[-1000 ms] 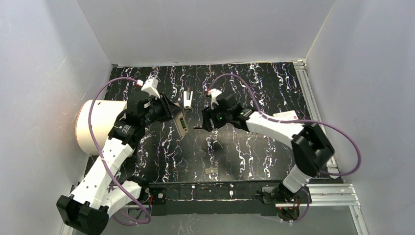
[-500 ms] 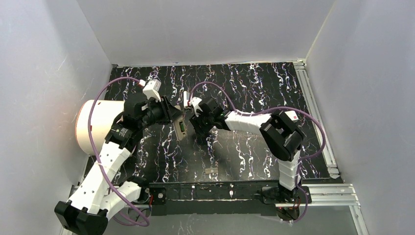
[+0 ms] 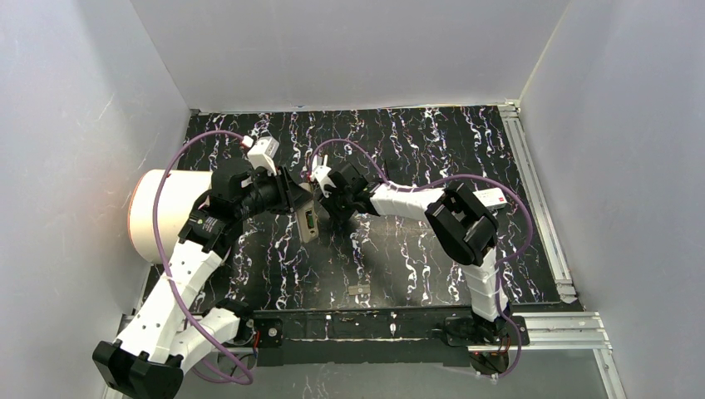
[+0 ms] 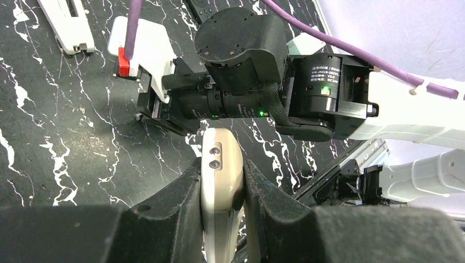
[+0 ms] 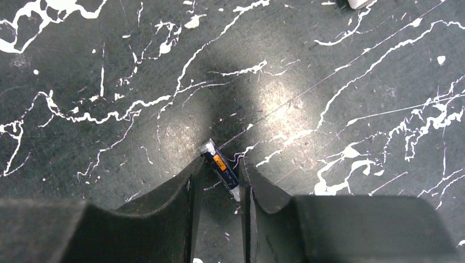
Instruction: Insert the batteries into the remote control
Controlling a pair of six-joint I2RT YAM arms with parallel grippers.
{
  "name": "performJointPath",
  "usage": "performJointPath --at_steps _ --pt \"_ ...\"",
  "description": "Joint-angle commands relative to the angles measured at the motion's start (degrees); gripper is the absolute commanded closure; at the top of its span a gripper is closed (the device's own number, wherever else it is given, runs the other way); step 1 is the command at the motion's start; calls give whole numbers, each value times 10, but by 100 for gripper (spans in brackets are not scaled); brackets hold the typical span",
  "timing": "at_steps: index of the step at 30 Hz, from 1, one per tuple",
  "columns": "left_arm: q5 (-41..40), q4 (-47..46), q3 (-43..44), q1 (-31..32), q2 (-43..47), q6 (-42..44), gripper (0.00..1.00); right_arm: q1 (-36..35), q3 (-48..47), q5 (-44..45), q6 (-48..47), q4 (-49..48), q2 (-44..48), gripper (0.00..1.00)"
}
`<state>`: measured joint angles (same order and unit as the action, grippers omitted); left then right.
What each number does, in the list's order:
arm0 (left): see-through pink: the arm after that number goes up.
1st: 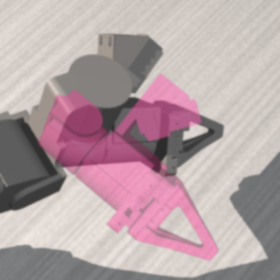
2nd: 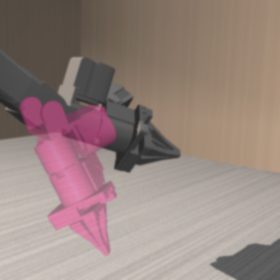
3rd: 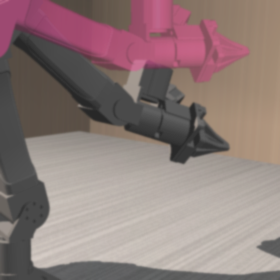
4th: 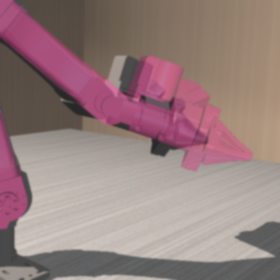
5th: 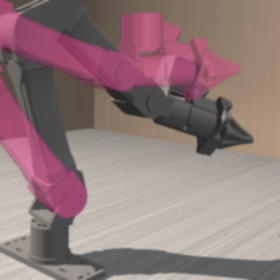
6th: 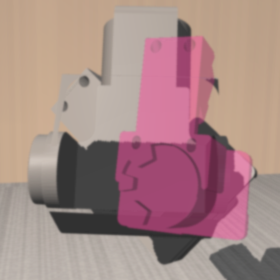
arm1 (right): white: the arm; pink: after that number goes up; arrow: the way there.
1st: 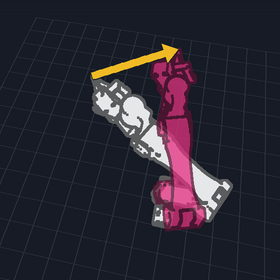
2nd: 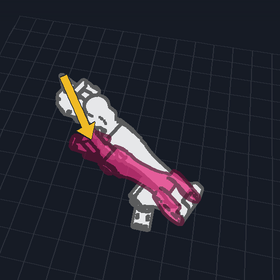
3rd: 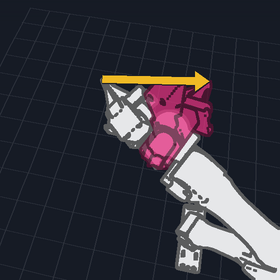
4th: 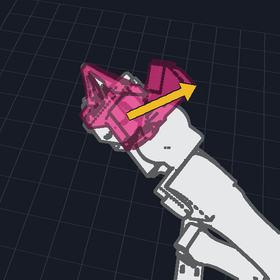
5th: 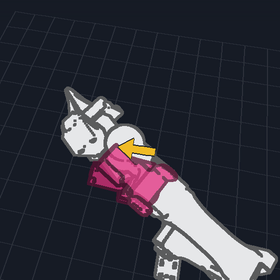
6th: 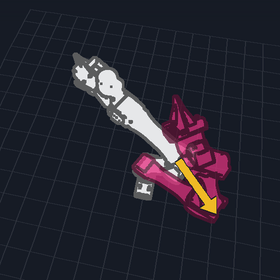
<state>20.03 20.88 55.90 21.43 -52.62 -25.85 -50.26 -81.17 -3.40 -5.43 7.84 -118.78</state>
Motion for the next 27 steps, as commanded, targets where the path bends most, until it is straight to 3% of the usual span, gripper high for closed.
performJointPath --at_steps 1,7,17,22,27 --pt "14 5 25 -2 13 17 100 -8 -22 24 -14 57 -13 63" --pt "15 3 26 -2 13 17 100 -25 -17 57 -26 85 -13 59" --pt "-4 11 28 -2 17 19 100 -30 -29 96 12 86 -26 90" --pt "0 -21 21 -2 7 -2 100 -27 -8 161 92 59 18 93" --pt "64 -115 16 -2 -42 -54 100 -13 51 214 186 49 111 93"
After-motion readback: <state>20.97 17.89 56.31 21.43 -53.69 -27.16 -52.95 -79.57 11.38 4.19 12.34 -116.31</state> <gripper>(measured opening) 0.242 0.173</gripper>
